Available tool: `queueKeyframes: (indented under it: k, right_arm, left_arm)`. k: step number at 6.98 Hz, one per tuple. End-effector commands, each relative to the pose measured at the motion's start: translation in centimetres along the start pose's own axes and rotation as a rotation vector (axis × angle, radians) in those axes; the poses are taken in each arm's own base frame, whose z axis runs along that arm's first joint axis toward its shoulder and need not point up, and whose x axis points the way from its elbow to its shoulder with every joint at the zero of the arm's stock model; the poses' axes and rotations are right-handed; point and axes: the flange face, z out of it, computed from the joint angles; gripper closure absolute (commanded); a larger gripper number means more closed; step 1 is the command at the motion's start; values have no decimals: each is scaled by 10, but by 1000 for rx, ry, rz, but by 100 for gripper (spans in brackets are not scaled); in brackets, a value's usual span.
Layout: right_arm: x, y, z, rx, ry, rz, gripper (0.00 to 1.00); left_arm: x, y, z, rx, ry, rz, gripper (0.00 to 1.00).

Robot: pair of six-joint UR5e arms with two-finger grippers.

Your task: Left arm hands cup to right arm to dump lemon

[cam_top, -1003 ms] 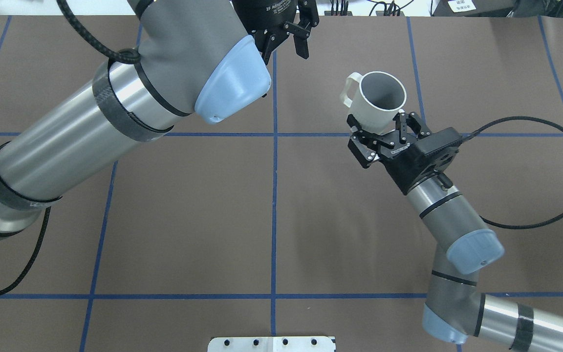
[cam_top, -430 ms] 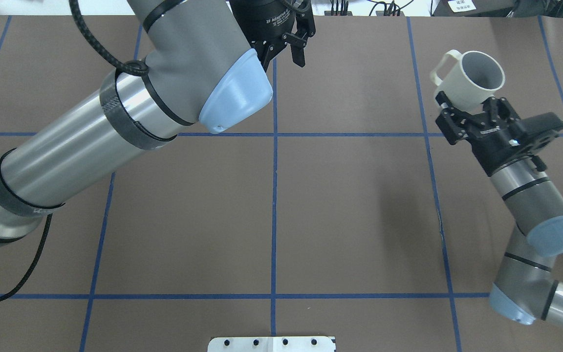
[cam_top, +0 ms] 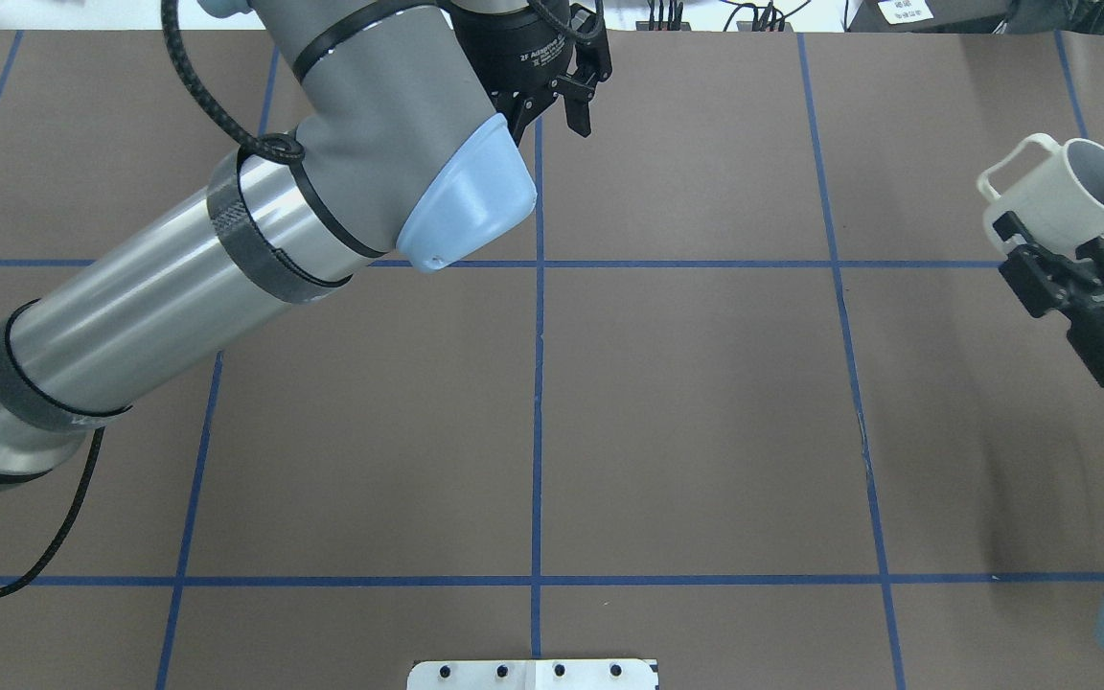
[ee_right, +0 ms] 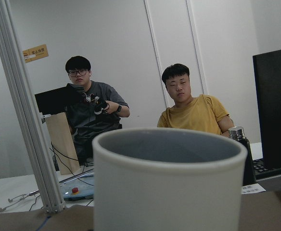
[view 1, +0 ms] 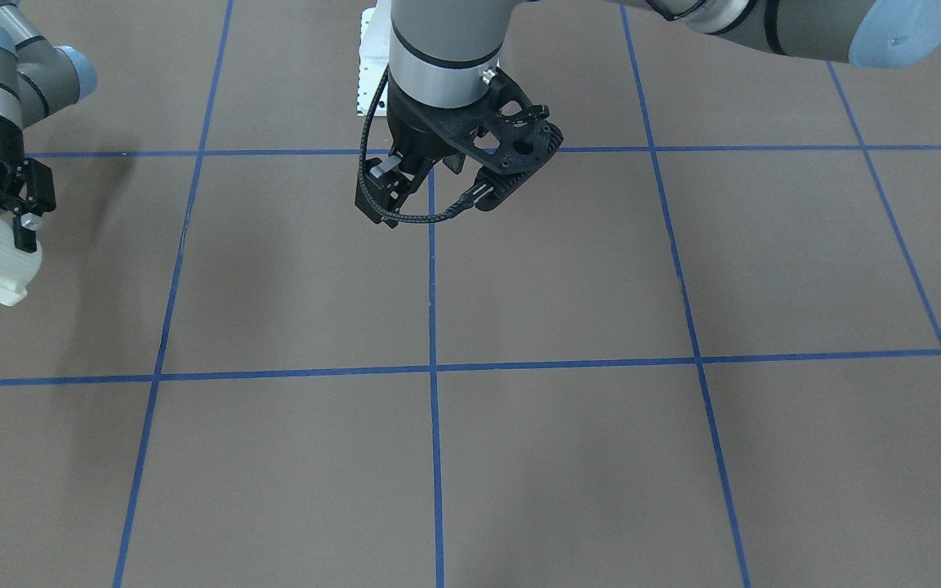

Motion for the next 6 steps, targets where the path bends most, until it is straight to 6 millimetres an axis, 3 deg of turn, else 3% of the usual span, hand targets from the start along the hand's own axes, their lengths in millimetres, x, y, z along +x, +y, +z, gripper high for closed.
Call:
queueKeyframes:
  k: [1,3,4,5,6]
  right_arm:
    - [77,-3,-52,-34,22,153,61]
    - [141,4,-84,-50,-8,175,63]
    - [155,1,-96,-57,11,193,70]
    - [182,-14,-126,-106,47,246,76]
    - [210,-32,-140,-148,70,238,77]
  left_arm:
    - [1,1,2,2,-2,1,0]
    - [0,10,12,17,-8,14,0]
    - [-1,16,19,27,-15,22,0]
    - [-1,17,20,28,-15,23,0]
    - [-1,17,20,28,-15,23,0]
